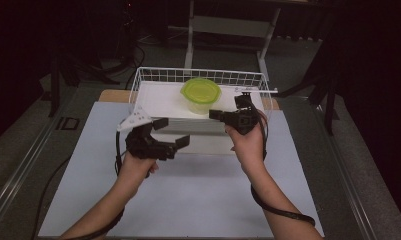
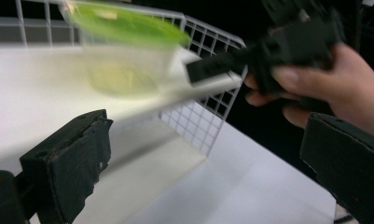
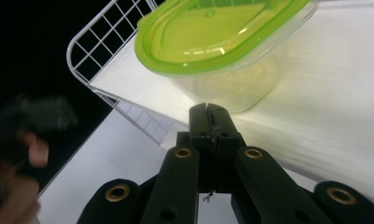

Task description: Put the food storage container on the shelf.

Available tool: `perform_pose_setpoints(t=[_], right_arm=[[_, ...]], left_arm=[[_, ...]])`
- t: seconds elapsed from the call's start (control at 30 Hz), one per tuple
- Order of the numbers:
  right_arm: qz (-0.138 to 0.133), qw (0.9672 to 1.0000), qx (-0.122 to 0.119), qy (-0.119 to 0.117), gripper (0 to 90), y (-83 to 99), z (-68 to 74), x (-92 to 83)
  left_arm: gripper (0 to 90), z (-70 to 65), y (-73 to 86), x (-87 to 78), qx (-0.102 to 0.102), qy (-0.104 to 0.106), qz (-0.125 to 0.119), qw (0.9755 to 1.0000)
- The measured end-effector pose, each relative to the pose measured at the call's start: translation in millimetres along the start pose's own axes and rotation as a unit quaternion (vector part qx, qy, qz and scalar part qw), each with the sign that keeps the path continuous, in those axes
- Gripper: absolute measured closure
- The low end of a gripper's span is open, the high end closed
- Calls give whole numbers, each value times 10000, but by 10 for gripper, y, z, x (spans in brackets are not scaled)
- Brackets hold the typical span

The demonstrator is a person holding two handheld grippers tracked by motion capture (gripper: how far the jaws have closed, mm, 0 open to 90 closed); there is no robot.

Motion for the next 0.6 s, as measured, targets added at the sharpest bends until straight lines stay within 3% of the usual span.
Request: perform_pose_setpoints(t=[0.07, 0.1, 0.17, 0.23, 0.4, 0.6], right_arm=[[46, 10000, 53, -38, 898, 16, 13, 99], [49, 9999, 77, -65, 898, 15, 22, 126], [24, 9999, 89, -54, 898, 4, 29, 158], [17, 10000, 92, -4, 898, -16, 21, 182], [-119, 9996, 220, 130, 897, -101, -55, 178], [-184, 9989, 330, 265, 896, -186, -137, 167]], left_arm=[[24, -125, 228, -22, 134, 54, -36, 9999], [24, -125, 228, -22, 134, 54, -36, 9999], [24, -219, 425, -58, 250, -3, -90, 9996], [24, -261, 547, -78, 220, 85, -80, 9997], [24, -341, 717, -102, 160, 235, -26, 9996], [24, -429, 778, -126, 186, 357, -78, 9992]])
Point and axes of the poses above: each handheld gripper's, and its own axes: x roughly forward along the jaws, y roughly out of its underside, z roughly to its left, the point moved 3 cm from there along x, roughly forward along the jaws, and after that the axes turned 2 degrees about -y, right-handed, at the moved point
